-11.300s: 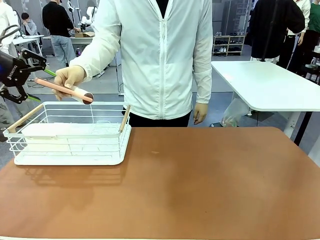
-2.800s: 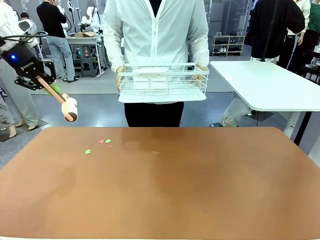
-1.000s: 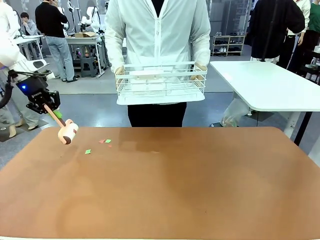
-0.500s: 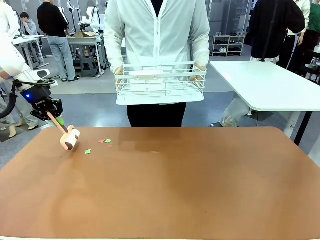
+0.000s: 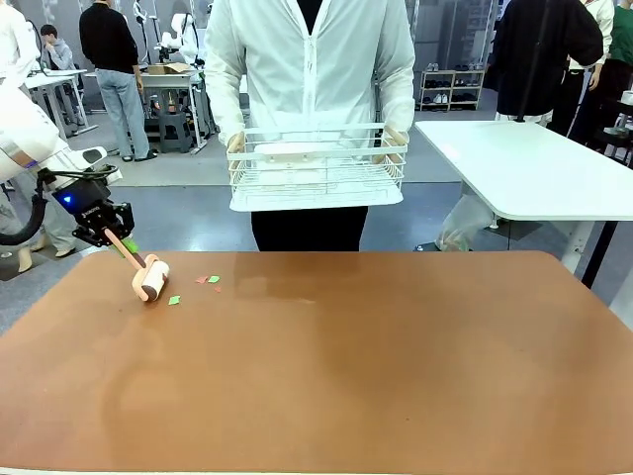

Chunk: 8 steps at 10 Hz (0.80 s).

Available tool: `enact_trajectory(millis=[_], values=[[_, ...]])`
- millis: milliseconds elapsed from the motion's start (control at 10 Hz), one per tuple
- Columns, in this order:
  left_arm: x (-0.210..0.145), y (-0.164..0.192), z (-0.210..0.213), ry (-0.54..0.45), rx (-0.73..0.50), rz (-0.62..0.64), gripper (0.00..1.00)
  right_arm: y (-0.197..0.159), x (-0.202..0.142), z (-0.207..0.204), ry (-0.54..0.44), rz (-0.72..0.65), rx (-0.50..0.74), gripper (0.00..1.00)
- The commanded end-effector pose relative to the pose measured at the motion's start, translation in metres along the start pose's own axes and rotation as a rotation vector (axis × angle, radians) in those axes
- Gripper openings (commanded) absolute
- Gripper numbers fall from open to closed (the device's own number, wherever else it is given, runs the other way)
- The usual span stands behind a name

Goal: Clean the table.
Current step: Clean the table with the Lint Roller when the human lifts the Dish drying rack.

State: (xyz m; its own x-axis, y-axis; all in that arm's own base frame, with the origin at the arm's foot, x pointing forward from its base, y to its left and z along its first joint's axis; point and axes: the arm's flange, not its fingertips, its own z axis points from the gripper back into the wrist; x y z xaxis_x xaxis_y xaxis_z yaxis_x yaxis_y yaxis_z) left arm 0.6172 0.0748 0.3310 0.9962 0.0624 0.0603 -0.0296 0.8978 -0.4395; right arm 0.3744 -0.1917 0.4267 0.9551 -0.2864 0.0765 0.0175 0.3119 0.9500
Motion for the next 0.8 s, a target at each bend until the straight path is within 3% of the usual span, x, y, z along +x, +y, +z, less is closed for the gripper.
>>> enact_trajectory(millis=[0, 700], values=[[-0.003, 0.014, -0.036, 0.062, -0.012, 0.004, 0.21, 0.002, -0.001, 0.001, -0.001, 0.008, 0.013, 1.0], [-0.028, -0.009, -0.085, 0.085, -0.13, -0.022, 0.21, 0.002, -0.001, 0.001, -0.001, 0.008, 0.013, 1.0]])
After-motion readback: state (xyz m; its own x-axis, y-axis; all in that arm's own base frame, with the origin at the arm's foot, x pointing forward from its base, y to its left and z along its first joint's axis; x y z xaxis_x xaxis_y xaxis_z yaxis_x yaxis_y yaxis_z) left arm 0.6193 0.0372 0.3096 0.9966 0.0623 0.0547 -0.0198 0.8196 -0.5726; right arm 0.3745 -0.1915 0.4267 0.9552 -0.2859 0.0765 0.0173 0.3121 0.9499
